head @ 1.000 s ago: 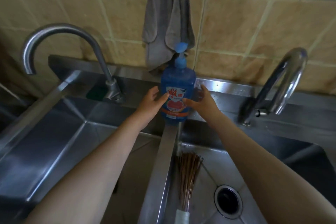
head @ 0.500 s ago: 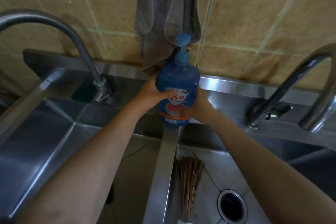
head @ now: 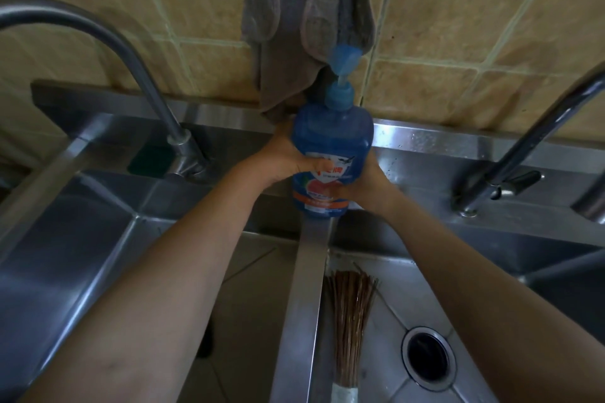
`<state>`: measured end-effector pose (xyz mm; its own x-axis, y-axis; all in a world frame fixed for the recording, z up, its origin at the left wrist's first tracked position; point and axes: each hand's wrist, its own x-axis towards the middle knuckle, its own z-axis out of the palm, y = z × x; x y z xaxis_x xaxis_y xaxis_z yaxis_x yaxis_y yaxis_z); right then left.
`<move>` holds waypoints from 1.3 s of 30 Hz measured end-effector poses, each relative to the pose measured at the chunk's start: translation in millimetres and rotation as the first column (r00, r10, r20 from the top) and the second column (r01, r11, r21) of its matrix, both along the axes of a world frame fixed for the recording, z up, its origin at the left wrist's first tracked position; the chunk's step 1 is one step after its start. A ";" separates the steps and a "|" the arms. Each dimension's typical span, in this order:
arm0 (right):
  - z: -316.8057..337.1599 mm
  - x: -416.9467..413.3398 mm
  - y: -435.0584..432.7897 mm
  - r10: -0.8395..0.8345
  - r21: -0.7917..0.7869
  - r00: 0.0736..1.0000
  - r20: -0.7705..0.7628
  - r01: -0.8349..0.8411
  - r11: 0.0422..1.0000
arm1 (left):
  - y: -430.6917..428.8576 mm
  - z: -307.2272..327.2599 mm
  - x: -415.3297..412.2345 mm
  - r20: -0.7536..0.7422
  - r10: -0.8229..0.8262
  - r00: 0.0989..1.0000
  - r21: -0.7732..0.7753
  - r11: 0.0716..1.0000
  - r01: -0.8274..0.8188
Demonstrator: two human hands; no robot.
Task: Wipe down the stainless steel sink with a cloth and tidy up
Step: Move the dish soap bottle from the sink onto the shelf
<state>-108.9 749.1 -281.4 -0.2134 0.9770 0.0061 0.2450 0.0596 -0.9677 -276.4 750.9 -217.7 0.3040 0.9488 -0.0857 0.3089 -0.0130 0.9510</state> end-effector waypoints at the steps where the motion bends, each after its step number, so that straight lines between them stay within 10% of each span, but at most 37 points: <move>1: 2.3 -1.2 -1.9 0.010 -0.037 0.997 -0.071 -0.013 0.999 | -1.4 0.5 0.4 0.001 -0.006 1.000 -0.010 1.000 0.006; 29: 115.3 2.7 -156.9 0.162 0.020 0.986 0.044 -0.163 0.986 | -185.8 112.2 -11.6 0.044 0.150 0.988 0.184 0.970 -0.156; 39: 173.4 19.4 -222.1 0.412 0.044 0.889 -0.199 -0.412 0.910 | -298.3 171.5 21.8 0.096 0.425 0.900 0.350 0.832 -0.430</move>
<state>-89.5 527.0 -108.0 -0.5907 0.8017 0.0914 0.0003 0.1135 -0.9935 -254.6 452.7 -46.2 -0.1402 0.9493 0.2813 0.3486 -0.2186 0.9114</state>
